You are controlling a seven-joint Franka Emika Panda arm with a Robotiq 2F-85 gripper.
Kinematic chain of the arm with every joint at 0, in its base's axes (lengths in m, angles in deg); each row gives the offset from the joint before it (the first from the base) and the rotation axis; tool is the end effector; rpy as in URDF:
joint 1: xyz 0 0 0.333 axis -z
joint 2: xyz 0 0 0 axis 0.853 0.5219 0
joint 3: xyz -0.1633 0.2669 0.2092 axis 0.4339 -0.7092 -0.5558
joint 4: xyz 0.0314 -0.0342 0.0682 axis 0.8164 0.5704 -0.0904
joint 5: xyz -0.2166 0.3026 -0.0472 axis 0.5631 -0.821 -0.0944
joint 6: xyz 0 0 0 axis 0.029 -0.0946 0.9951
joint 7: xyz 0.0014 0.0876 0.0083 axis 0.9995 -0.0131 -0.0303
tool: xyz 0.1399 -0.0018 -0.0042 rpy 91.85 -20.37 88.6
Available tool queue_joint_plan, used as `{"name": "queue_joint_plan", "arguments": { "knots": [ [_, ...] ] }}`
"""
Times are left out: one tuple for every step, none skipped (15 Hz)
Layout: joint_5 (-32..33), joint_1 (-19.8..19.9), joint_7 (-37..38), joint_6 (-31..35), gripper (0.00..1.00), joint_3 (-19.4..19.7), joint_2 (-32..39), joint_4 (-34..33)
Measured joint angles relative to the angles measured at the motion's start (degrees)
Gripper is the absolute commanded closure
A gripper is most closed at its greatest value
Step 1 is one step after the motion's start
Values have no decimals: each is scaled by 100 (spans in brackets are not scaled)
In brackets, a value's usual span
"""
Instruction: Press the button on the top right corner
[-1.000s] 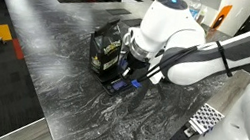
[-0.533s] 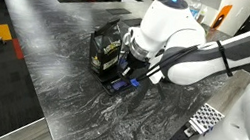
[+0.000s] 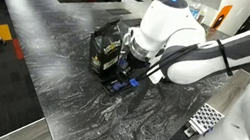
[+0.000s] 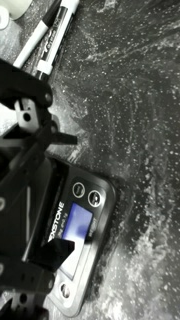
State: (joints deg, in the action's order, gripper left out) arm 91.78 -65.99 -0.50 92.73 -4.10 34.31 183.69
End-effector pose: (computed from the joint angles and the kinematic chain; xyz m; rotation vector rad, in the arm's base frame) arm 0.3611 0.1157 0.4059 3.0099 0.2588 0.4166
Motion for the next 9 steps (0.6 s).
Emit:
{"name": "queue_joint_plan", "arguments": {
  "knots": [
    [-283, -65, -62, -320, 0, 3, -77, -96],
    [-537, -149, -80, -764, 0, 3, -224, -248],
    [-727, -225, -81, -1207, 0, 3, -406, -408],
    [-864, -285, -81, -1643, 0, 3, -589, -578],
    [-892, -309, -77, -1807, 0, -6, -729, -673],
    [-892, -308, -75, -1802, 0, -16, -790, -656],
    [-891, -307, -75, -1788, 0, -17, -776, -626],
    [-891, -303, -75, -1769, 0, -17, -732, -605],
    [-891, -301, -75, -1757, 0, -17, -696, -594]
  ]
}}
